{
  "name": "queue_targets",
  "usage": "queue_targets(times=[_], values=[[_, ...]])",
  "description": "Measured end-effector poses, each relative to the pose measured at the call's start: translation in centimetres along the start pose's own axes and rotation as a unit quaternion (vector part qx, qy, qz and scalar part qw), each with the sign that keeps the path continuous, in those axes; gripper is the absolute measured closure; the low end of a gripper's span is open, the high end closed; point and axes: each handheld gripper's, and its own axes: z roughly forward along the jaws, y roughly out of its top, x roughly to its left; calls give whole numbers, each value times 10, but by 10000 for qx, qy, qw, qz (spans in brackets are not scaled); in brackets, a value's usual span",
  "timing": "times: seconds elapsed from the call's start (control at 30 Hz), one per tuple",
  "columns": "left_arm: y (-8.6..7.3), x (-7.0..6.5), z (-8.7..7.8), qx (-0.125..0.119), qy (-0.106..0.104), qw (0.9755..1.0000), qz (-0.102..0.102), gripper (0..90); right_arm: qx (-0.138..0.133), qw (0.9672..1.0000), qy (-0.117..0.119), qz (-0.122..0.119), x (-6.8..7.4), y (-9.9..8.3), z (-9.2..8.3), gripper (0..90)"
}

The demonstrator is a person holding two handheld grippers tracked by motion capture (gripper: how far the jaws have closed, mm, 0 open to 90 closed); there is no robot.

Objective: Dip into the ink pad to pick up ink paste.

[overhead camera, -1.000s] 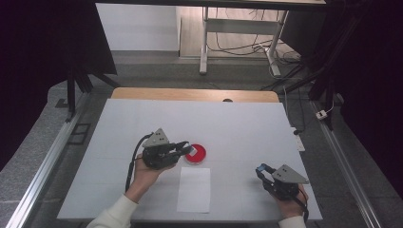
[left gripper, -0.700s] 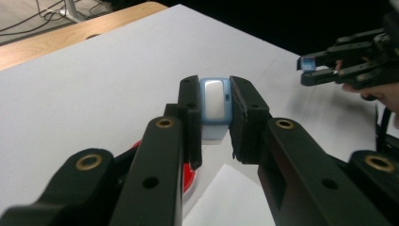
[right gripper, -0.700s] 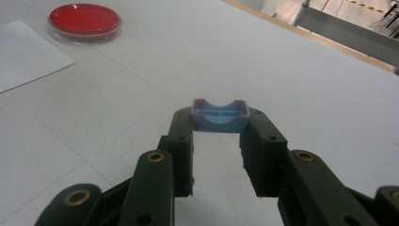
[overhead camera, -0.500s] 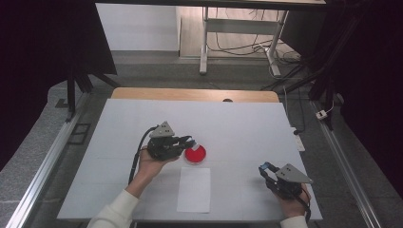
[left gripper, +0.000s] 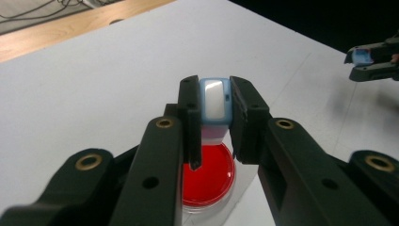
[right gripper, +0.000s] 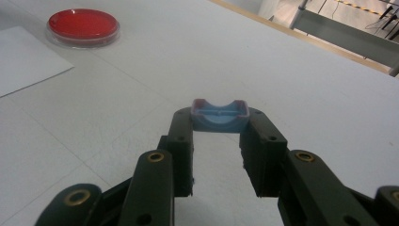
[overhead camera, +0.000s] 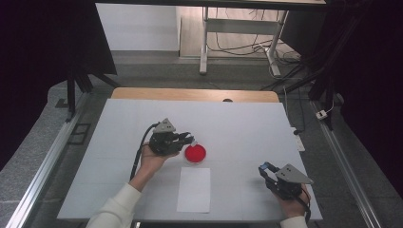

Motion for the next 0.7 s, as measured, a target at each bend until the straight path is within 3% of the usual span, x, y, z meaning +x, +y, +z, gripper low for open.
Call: queue_targets(times=[0.2, 0.7], values=[[4, 1, 13, 159, 35, 9998, -65, 752, -20, 10000, 19, 45, 0, 0, -1, 653], [7, 4, 19, 652, 168, 9975, 204, 753, -14, 10000, 27, 81, 0, -1, 1, 653]])
